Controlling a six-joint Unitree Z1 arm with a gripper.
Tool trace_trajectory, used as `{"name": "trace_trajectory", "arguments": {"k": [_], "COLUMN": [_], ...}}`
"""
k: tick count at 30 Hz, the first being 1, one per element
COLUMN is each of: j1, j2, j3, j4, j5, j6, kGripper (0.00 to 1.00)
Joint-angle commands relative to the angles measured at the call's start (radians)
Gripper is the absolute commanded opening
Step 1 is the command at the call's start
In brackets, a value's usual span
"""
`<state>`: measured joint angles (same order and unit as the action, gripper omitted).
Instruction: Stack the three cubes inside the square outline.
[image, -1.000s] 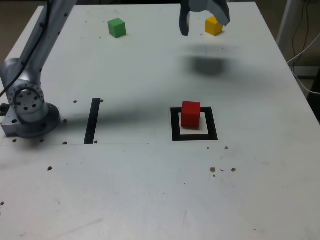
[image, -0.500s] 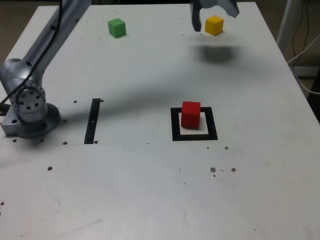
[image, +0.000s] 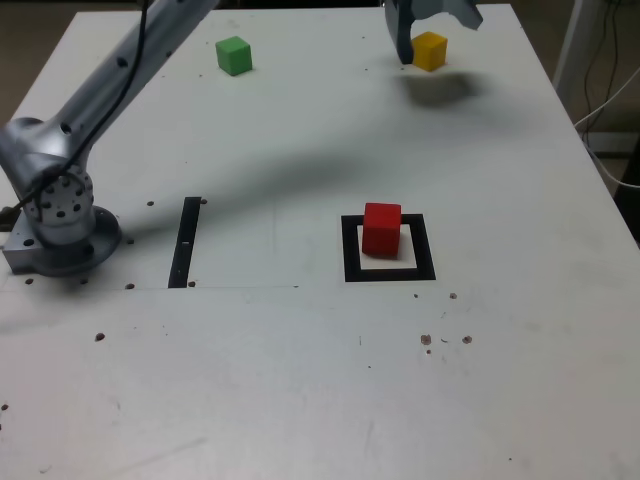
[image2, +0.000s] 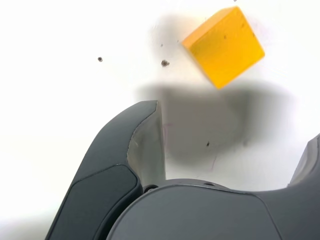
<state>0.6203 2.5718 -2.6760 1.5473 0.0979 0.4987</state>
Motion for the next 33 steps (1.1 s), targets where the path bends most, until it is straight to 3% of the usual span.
{"name": "trace_trajectory", "arguments": {"k": [1, 5, 19, 33], "j1": [0.007, 0.014, 0.027, 0.035], "j2": [0.012, 0.023, 0.038, 0.078], "j3": [-0.017, -0.021, -0.042, -0.041], "j4": [0.001, -0.009, -0.072, -0.079], "j5": [-0.002, -0.001, 0.046, 0.041], "j6": [-0.011, -0.042, -0.318, -0.371], "kGripper": [0.99, 0.99, 0.99, 0.97]}}
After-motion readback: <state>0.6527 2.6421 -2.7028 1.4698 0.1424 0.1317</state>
